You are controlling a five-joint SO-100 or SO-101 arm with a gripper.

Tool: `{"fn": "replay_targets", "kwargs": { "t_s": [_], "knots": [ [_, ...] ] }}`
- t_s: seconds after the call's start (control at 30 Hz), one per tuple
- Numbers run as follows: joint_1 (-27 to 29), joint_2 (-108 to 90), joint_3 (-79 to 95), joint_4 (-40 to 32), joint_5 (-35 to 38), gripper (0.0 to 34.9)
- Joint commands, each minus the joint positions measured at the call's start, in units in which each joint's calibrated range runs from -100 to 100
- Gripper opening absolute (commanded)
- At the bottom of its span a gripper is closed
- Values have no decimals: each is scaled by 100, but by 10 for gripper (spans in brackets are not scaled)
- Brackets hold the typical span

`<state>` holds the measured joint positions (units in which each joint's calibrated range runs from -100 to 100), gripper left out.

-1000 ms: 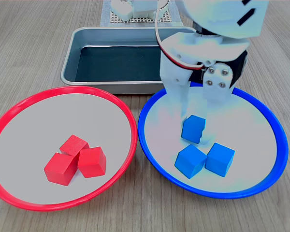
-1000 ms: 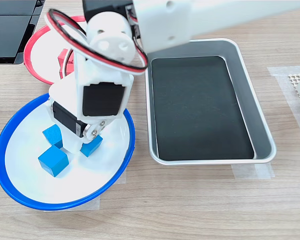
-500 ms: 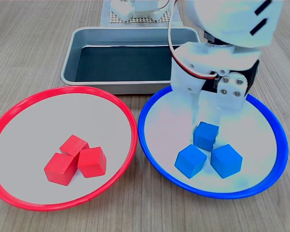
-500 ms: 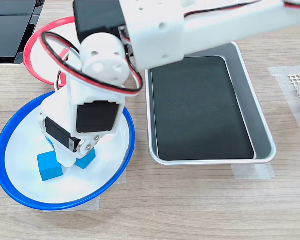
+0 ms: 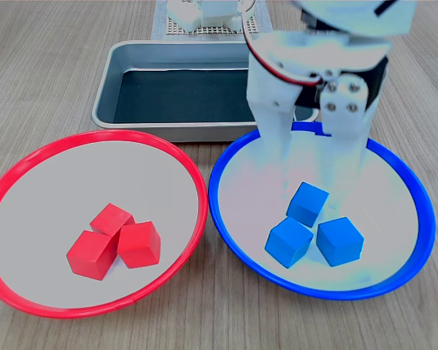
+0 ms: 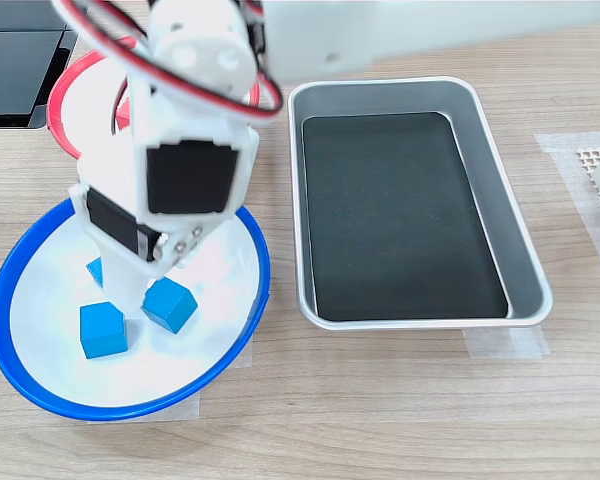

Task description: Relocate any misplaced blocks to their matching dishes.

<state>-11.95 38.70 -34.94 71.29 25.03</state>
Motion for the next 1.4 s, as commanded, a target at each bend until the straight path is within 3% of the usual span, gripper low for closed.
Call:
{"fn": "replay_targets", "kwargs": {
  "t_s": [0.0,0.23,0.4,0.57,0.93,1.37],
  "knots": [
    [126,-924,166,-10,54,131],
    [399,-2331,1332,-422,98,120],
    [682,-3849,3307,-1388,15,88],
    [983,-5154,5246,-2486,-381,4],
    [1491,-6911,7240,-3278,-1861,4],
    [1284,-9862,9952,-3559,-2759,4]
  ]
}}
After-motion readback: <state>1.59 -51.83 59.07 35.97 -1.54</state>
